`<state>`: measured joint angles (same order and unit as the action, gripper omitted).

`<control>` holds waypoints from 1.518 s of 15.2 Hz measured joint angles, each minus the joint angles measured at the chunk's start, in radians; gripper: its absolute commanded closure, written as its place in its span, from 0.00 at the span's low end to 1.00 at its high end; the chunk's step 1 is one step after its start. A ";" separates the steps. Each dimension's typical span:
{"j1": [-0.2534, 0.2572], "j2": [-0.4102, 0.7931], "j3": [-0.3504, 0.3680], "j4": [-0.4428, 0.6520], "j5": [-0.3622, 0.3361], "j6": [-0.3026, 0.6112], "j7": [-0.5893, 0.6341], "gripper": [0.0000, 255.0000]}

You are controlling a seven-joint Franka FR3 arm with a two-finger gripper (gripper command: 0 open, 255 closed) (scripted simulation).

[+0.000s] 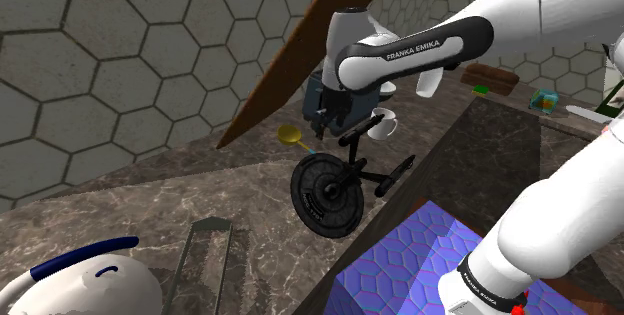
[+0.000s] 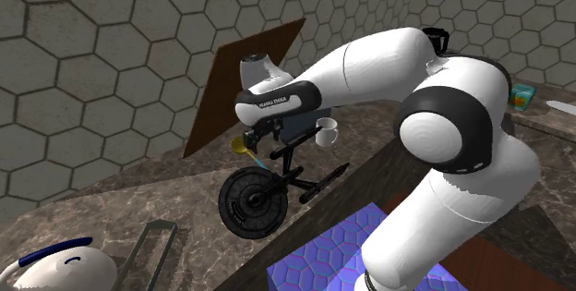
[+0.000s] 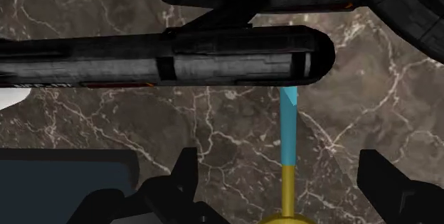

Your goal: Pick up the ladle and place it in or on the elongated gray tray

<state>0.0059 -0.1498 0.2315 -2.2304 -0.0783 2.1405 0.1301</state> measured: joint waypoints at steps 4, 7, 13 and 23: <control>0.004 0.145 0.022 0.084 -0.084 0.056 0.066 0.00; 0.023 0.288 0.032 0.195 -0.164 0.077 0.132 0.00; 0.030 0.367 0.022 0.207 -0.214 0.137 0.164 0.00; 0.030 0.398 0.014 0.199 -0.232 0.176 0.176 1.00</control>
<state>0.0357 0.2487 0.2458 -2.0318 -0.3104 2.3161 0.3059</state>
